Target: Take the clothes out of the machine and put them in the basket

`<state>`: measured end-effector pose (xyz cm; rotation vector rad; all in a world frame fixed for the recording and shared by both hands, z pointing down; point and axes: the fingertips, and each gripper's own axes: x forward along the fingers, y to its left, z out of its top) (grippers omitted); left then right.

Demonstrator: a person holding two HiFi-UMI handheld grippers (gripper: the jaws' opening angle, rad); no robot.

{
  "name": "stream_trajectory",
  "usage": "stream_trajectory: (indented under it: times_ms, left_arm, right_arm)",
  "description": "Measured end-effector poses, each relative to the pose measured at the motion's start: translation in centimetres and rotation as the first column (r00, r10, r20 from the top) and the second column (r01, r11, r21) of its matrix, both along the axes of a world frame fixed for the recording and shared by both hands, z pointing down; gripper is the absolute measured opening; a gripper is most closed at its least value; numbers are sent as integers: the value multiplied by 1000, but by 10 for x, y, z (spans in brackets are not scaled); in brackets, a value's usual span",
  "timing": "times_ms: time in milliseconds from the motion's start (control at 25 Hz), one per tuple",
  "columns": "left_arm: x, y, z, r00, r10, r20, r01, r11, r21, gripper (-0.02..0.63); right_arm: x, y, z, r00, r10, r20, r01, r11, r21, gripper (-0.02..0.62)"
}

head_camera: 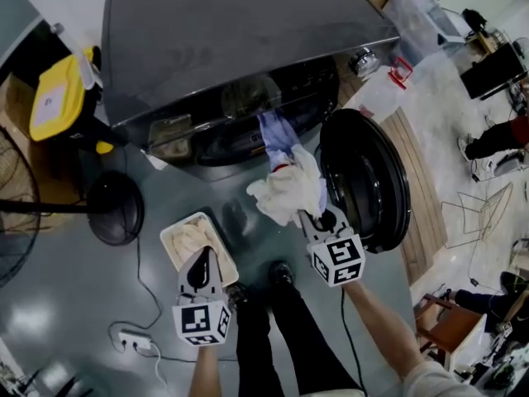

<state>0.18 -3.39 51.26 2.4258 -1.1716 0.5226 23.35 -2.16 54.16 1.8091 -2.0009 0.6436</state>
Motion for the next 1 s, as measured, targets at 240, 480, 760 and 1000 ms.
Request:
stream_trajectory:
  times_ms: [240, 480, 760, 1000]
  left_arm:
    - [-8, 12, -15, 1000, -15, -17, 15, 1000, 5, 18]
    - [-26, 24, -31, 999, -43, -19, 43, 999, 15, 18]
    - [-47, 43, -56, 995, -95, -36, 95, 995, 22, 18]
    - [-77, 44, -86, 988, -153, -38, 155, 987, 46, 18]
  right_arm:
    - [-24, 32, -34, 998, -63, -30, 64, 998, 24, 92]
    - [-43, 49, -74, 997, -74, -27, 76, 995, 69, 92]
    - [-70, 73, -129, 996, -90, -18, 92, 988, 121, 92]
    - [-109, 81, -164, 983, -181, -37, 184, 973, 143, 92]
